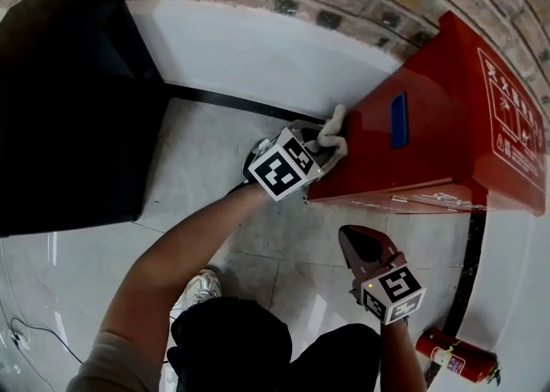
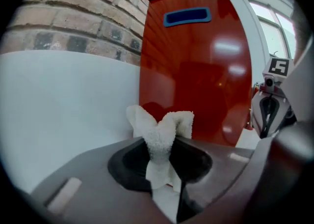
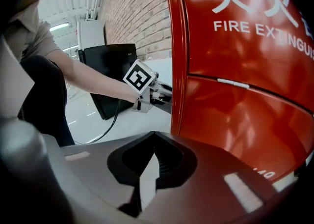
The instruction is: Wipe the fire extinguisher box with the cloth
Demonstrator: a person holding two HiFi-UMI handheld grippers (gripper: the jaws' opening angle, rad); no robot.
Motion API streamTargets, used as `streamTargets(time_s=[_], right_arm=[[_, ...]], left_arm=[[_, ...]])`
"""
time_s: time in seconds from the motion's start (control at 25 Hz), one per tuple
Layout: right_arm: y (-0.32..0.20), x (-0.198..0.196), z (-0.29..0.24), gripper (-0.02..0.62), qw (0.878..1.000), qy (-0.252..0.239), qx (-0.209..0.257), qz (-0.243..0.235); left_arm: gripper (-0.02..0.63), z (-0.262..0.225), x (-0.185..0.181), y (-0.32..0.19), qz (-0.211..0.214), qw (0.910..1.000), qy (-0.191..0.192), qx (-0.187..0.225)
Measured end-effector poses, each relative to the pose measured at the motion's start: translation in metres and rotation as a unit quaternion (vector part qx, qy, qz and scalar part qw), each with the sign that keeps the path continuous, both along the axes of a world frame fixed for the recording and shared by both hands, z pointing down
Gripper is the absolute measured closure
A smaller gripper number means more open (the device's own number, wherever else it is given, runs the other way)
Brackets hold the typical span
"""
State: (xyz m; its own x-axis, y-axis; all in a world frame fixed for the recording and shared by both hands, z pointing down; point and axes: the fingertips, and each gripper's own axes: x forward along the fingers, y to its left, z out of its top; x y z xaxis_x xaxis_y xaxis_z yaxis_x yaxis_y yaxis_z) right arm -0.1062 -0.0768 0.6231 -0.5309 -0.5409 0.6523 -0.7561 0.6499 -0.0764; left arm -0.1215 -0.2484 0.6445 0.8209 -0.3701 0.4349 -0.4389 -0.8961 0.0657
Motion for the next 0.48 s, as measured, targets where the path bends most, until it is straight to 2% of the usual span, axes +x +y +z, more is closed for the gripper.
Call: streamTargets(time_s=[0.24,0.36,0.48], right_arm=[[-0.006,-0.002,0.000,0.573,1.000,0.003,0.000,0.013],[-0.003,0.003,0.000,0.574,1.000,0.000,0.006,0.026],[0.005,0.012,0.001,0.574,0.999,0.002,-0.009,0.049]], left_arm=[[0.503,0.016,0.002,-0.044,-0.024,0.9997,-0.001,0.003],[0.505,0.034,0.001,-0.052,-0.034,0.9994,-0.007,0.006],[0.505,0.058,0.000,-0.050,-0.043,0.9988,-0.022,0.000]])
